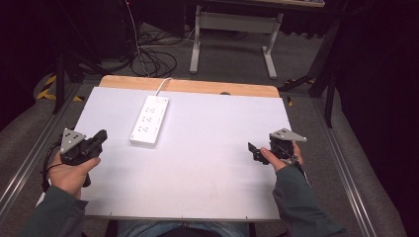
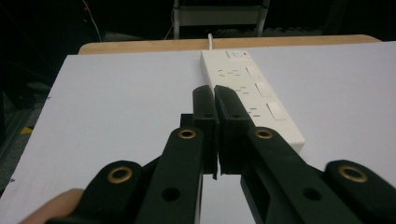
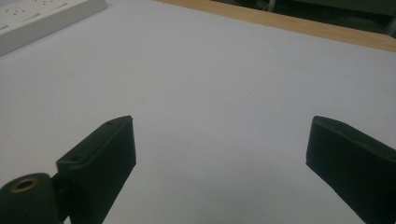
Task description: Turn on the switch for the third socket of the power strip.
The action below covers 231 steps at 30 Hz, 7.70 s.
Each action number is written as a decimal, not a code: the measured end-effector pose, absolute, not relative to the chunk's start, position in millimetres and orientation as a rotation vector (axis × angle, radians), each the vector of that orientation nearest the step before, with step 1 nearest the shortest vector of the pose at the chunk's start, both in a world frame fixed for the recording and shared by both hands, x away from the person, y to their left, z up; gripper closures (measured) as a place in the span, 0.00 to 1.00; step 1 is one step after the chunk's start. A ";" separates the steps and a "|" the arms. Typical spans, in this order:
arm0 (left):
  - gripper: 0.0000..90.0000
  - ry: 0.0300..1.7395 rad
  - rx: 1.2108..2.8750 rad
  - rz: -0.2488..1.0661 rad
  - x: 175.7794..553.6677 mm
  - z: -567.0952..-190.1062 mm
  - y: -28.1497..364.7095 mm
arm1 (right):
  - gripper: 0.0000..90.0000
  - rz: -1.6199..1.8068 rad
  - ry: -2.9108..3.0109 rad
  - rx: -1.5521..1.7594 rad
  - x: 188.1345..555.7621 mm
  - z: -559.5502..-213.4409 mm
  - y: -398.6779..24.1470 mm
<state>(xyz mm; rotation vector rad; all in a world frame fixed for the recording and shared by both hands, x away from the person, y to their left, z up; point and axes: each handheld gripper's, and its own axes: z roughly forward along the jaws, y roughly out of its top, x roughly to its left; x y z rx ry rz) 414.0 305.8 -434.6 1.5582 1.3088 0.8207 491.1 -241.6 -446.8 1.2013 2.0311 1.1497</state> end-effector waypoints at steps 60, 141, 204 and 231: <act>1.00 1.154 1.771 0.807 470.8 -431.9 267.7 | 0.10 1.133 2.043 1.202 490.7 -447.9 -241.5; 1.00 1.134 1.949 0.677 523.4 -450.4 224.0 | 0.11 1.127 2.054 1.181 491.3 -448.0 -239.9; 1.00 1.146 2.040 0.663 540.2 -474.5 206.5 | 0.11 1.117 2.053 1.177 489.3 -448.2 -241.3; 1.00 1.168 1.982 0.686 537.6 -470.4 209.0 | 0.11 1.117 2.055 1.176 489.3 -448.3 -240.8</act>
